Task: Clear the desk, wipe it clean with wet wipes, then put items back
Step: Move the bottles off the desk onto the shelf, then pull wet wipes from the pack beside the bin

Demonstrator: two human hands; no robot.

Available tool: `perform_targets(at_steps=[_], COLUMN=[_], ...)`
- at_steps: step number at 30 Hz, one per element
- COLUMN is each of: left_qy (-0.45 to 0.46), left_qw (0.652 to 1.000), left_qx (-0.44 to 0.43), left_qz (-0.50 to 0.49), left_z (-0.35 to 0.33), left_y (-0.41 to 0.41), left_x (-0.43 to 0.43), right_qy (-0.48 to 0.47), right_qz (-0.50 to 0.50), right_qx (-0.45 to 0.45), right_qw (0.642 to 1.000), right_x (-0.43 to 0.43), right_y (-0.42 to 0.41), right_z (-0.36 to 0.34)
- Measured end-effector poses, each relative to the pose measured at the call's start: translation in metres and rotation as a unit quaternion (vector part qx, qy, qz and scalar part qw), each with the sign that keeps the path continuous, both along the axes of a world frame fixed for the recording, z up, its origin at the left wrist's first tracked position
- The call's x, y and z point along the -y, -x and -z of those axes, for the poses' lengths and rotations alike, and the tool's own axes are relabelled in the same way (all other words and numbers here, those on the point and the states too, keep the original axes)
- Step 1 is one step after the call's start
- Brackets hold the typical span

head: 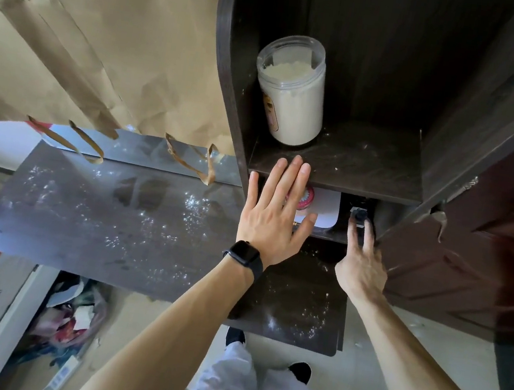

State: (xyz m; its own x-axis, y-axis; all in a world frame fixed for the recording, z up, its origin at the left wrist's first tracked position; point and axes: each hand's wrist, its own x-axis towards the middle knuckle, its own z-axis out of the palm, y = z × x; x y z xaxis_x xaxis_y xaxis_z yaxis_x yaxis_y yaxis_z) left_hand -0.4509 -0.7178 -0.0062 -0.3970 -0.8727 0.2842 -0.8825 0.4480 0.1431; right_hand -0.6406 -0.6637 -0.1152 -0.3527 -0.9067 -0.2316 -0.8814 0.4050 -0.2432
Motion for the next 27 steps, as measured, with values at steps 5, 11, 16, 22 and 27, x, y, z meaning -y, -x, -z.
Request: perform_targets(at_steps=[5,11,16,22,27], left_qy=[-0.005,-0.011,-0.046,-0.249,-0.226], left_qw=[1.0,0.998,0.978,0.881,0.774], left_qx=[0.002,-0.02,-0.041,0.091,0.152], left_qz=[0.014,0.066,0.198,0.392,0.571], left_z=[-0.001,-0.007,0.015,0.048,0.036], left_y=[-0.003,-0.011,-0.017,0.027,0.081], left_x=[-0.002,-0.006,-0.048,-0.161,-0.282], right_qy=[0.028,0.043,0.132,0.218,0.222], right_qz=[-0.008,0.07,0.17,0.346,0.518], right_qx=[0.013,0.037,0.014,-0.067,-0.136], right_qw=[0.999,0.996,0.976,0.91,0.815], right_x=[-0.022,-0.084,-0.172,-0.336,-0.484], right_y=[-0.005,-0.015,-0.04,-0.101,-0.159], right_z=[-0.02,-0.048,-0.069,-0.096,-0.11])
